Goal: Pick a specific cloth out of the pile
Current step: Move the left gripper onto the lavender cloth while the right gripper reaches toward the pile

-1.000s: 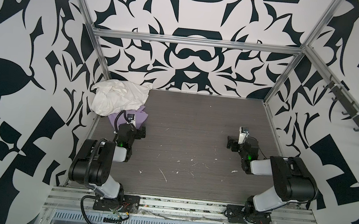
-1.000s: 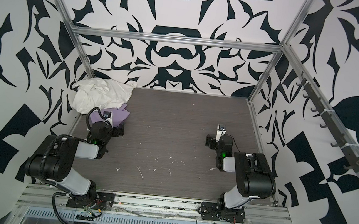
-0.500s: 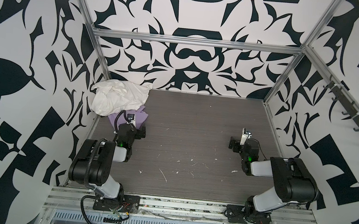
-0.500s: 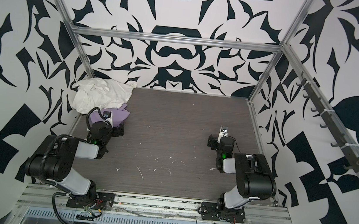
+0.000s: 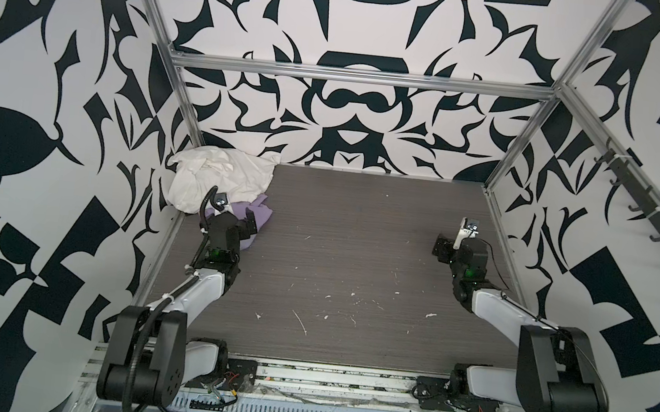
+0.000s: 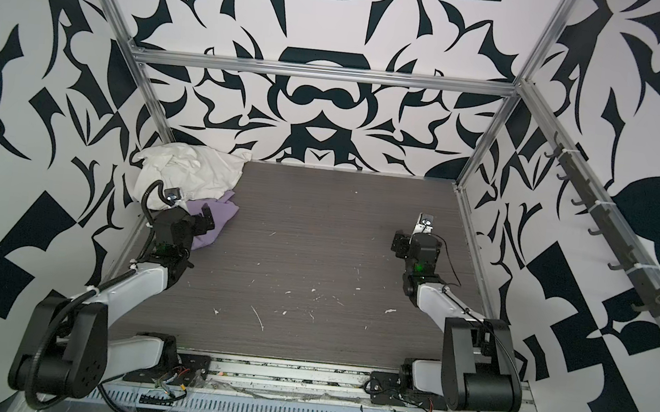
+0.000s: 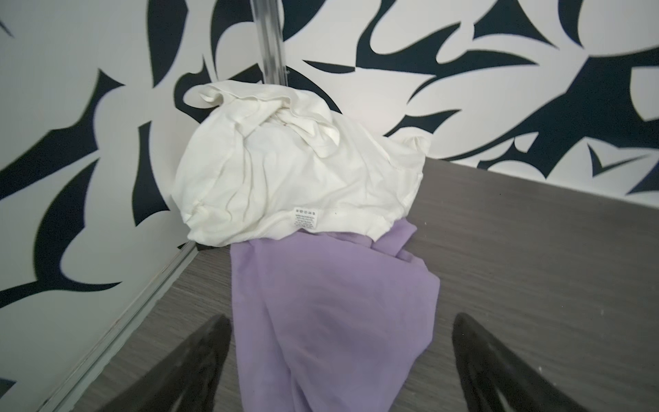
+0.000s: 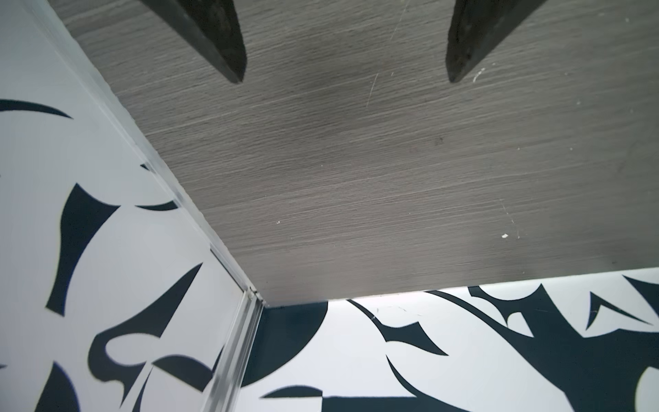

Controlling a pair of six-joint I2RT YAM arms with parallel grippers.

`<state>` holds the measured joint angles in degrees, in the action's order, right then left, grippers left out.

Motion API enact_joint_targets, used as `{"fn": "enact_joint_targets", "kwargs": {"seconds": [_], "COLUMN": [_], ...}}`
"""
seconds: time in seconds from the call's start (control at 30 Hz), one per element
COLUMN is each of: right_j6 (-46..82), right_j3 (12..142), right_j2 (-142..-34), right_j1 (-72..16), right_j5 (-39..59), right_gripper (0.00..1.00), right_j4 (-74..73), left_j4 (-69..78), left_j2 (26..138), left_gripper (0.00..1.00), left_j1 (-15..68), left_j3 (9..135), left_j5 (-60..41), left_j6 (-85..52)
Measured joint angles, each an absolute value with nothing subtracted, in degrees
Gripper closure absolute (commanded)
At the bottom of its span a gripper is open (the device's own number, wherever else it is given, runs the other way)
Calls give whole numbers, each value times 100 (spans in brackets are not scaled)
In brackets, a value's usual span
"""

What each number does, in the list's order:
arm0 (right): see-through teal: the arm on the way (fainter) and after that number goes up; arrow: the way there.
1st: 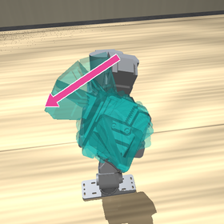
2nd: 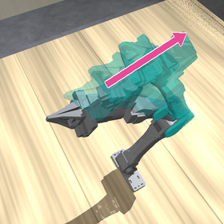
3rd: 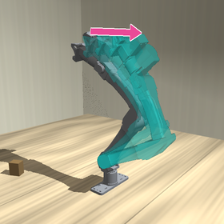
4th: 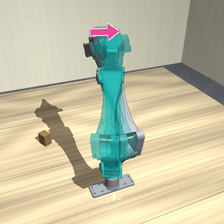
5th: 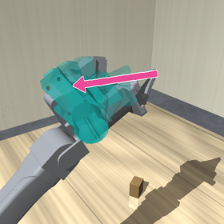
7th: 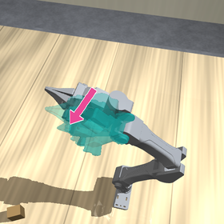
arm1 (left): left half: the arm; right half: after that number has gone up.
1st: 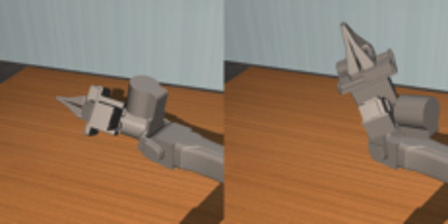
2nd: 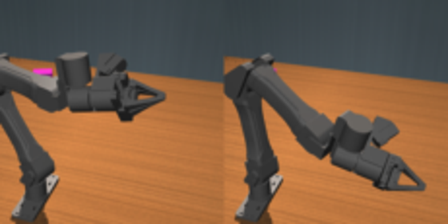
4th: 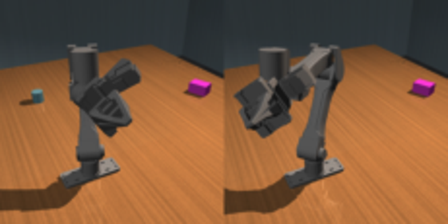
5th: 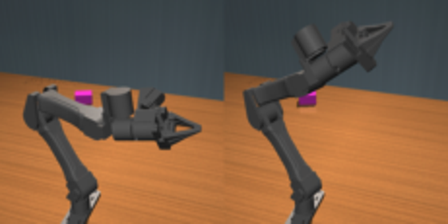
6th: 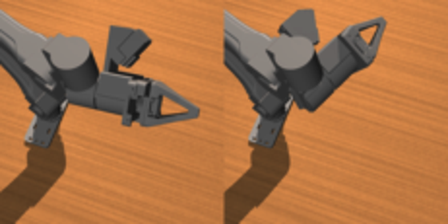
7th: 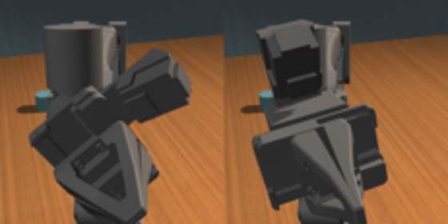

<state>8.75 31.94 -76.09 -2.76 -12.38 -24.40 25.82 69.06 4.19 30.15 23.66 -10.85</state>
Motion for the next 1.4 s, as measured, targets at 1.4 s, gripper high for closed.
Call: {"fn": "enact_joint_targets", "kwargs": {"seconds": [1.4], "right_j6": [-1885], "right_j3": [3618], "right_j2": [-10860], "right_j1": [-4641], "right_j5": [930], "right_gripper": [22], "right_j4": [-5867], "left_j4": [-1240], "left_j2": [8239], "left_gripper": [23], "left_j1": [-956], "left_j3": [4737], "left_j5": [-871], "left_j6": [-2764]}}
